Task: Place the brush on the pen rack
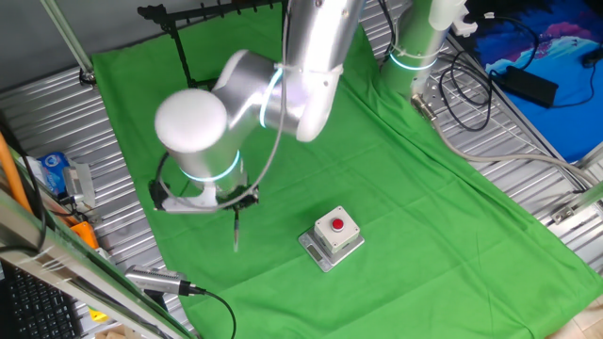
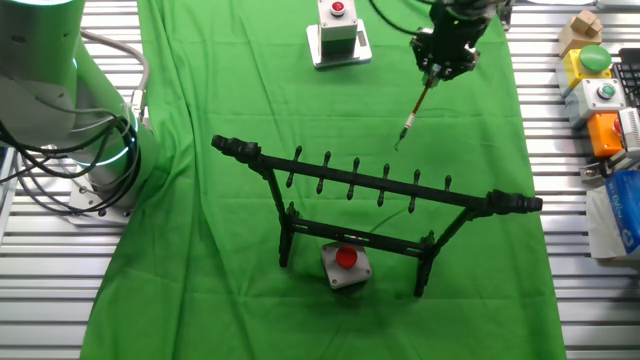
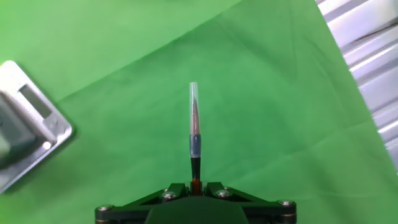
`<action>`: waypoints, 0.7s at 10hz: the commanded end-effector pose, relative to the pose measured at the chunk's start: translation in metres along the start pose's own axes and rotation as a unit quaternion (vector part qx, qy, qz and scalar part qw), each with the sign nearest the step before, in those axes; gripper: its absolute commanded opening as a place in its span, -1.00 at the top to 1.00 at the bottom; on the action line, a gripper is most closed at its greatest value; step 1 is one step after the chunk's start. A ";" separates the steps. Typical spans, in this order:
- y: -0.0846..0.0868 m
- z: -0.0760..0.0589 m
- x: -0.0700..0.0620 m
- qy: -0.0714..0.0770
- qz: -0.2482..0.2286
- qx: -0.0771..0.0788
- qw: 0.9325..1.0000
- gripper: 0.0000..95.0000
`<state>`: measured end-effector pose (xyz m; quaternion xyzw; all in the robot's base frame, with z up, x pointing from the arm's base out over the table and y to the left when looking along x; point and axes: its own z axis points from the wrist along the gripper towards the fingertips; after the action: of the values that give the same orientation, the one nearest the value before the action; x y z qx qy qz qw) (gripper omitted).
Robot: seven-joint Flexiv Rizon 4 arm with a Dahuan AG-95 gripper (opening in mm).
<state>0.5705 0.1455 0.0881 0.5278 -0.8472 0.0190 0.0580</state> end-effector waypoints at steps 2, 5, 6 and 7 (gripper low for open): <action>-0.004 -0.025 0.015 0.014 -0.011 -0.008 1.000 1.00; -0.003 -0.039 0.014 0.020 -0.010 -0.011 1.000 1.00; -0.005 -0.040 0.013 0.021 -0.015 -0.010 1.000 1.00; -0.005 -0.040 0.012 0.022 -0.018 -0.009 1.000 1.00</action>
<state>0.5741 0.1362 0.1286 0.5419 -0.8363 0.0210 0.0810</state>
